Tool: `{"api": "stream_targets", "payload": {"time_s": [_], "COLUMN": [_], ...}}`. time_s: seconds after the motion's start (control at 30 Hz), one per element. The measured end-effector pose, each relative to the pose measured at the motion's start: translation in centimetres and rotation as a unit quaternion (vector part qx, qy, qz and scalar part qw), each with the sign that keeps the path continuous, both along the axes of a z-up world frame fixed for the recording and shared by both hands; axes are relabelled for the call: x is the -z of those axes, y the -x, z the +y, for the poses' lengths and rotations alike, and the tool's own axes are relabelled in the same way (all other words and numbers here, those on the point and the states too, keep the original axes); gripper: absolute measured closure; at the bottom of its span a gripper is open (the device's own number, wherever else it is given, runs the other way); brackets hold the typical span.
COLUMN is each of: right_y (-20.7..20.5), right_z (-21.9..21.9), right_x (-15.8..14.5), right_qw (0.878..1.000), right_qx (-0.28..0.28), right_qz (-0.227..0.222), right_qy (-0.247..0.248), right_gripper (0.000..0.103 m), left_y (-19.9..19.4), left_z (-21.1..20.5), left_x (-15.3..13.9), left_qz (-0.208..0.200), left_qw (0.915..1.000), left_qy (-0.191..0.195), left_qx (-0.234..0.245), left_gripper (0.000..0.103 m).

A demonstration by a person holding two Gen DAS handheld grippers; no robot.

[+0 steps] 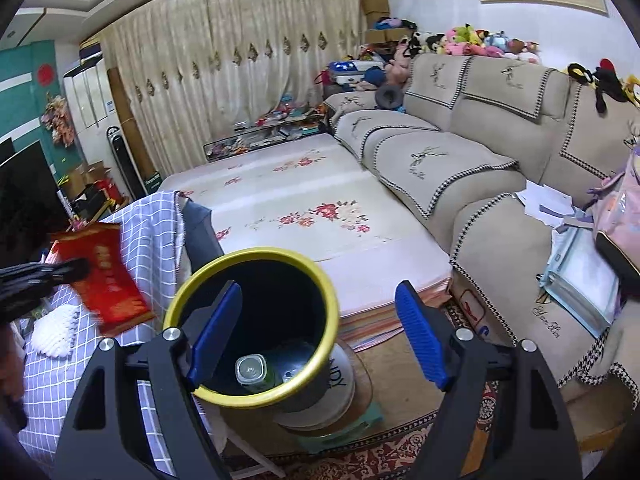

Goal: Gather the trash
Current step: 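Carry the red wrapper into the bin and open the left gripper, then grasp the white foam fruit net with the right gripper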

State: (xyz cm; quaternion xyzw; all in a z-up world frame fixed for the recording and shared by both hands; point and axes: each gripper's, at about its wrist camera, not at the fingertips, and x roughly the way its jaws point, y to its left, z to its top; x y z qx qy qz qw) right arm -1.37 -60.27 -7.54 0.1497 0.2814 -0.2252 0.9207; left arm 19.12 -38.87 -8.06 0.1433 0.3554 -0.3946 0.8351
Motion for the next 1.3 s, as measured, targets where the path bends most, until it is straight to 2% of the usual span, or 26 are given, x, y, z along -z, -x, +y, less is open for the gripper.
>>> {"api": "stream_targets", "payload": {"time_s": [0.2, 0.27, 0.33, 0.4, 0.57, 0.8, 0.9, 0.97, 1.03, 1.13, 1.3], "right_y": [0.0, -0.3, -0.5, -0.7, -1.2, -2.5, -3.2, -3.9, -4.7, -6.5, -10.1], "right_z": [-1.3, -1.6, -1.8, -1.9, -1.6, -0.3, 0.7, 1.5, 2.6, 5.2, 12.0], "right_x": [0.9, 1.1, 1.3, 1.4, 1.7, 2.4, 2.7, 3.0, 3.0, 2.9, 2.1], "right_qw": [1.000, 1.000, 1.000, 1.000, 1.000, 0.999, 0.999, 0.998, 0.997, 0.994, 0.980], "right_qx": [0.011, 0.013, 0.013, 0.012, 0.006, -0.014, -0.026, -0.038, -0.055, -0.098, -0.193], "right_qz": [0.011, 0.014, 0.017, 0.018, 0.019, 0.031, 0.036, 0.038, 0.038, 0.038, 0.034], "right_qy": [-0.010, -0.011, -0.014, -0.016, -0.019, -0.024, -0.025, -0.027, -0.030, -0.033, -0.033], "right_gripper": [0.028, 0.028, 0.027, 0.027, 0.027, 0.026, 0.025, 0.025, 0.025, 0.025, 0.025], "left_y": [-3.2, -3.6, -4.1, -4.4, -4.3, -0.9, 0.9, 1.8, 2.7, 4.1, 5.6], "left_z": [-6.3, -7.2, -7.5, -7.6, -5.9, 1.8, 6.2, 9.4, 12.9, 18.0, 25.6], "left_x": [5.0, 6.3, 7.3, 8.0, 7.2, 2.5, 0.6, -0.4, -1.2, -1.8, -2.3], "left_qz": [0.028, 0.033, 0.032, 0.036, 0.042, 0.020, -0.003, -0.012, -0.018, -0.043, -0.059], "left_qw": [0.9985, 0.9977, 0.9972, 0.9969, 0.9979, 0.9989, 0.9969, 0.9937, 0.9893, 0.9803, 0.9610], "left_qy": [-0.047, -0.058, -0.067, -0.071, -0.048, 0.017, 0.038, 0.055, 0.069, 0.065, 0.064], "left_qx": [0.008, 0.010, 0.008, 0.004, -0.005, -0.037, -0.068, -0.097, -0.127, -0.181, -0.263], "left_gripper": [0.097, 0.089, 0.068, 0.055, 0.050, 0.029, 0.018, 0.015, 0.013, 0.011, 0.011]}}
